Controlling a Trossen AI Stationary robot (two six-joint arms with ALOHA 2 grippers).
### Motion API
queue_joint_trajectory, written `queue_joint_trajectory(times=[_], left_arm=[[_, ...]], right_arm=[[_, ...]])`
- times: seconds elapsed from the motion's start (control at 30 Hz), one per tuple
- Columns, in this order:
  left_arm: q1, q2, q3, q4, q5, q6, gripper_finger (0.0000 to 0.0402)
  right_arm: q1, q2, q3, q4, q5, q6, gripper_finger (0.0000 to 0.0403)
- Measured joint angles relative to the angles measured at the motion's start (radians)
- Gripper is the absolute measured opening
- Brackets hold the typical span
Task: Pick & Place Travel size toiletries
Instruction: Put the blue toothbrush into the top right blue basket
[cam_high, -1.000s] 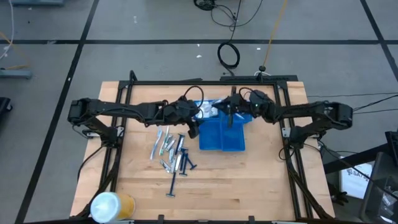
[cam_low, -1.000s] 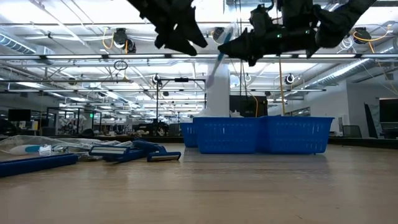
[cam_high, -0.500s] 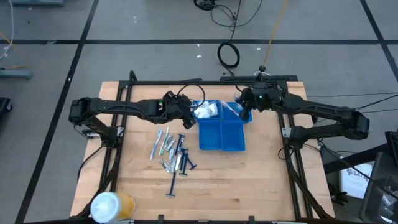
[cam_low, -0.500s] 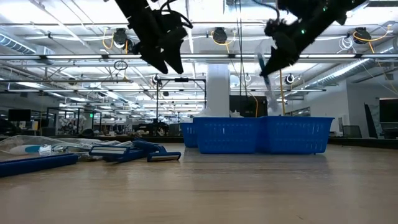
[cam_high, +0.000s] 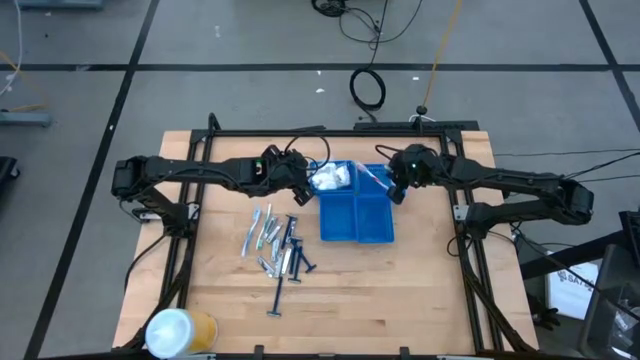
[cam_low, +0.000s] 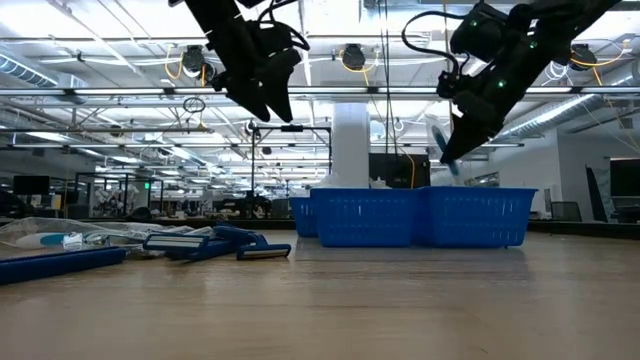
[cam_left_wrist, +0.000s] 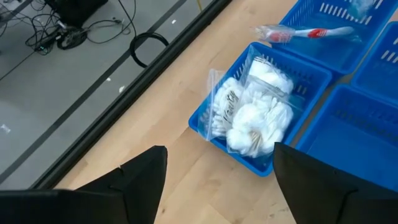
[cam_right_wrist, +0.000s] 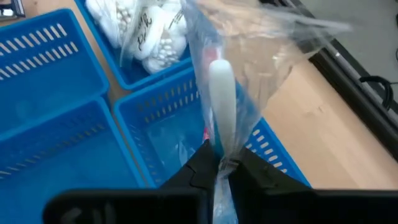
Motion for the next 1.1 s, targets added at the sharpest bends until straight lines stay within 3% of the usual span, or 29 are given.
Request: queue_joint_trajectory(times=[0.53, 0.7, 0.93, 1.1], left_arm=[[0.0, 0.0, 0.0, -0.004, 0.001, -0.007, 0.0285], [-0.003, 0.0, 0.0, -0.092, 0.003, -0.018, 0.0285], [-0.049, 0.0, 0.0, -0.461, 0.004, -0.296, 0.0285], [-0.127, -0.005, -0.056, -0.515, 0.021, -0.485, 0.0285]], right_arm=[[0.001, 0.0, -0.001, 0.094, 0.003, 0.045, 0.0165], [0.001, 0.0, -0.001, 0.168, 0.002, 0.039, 0.0195], [0.004, 0.0, -0.001, 0.203, 0.0, 0.017, 0.0205], [0.04, 0.0, -0.001, 0.289, 0.0, -0.037, 0.0198]])
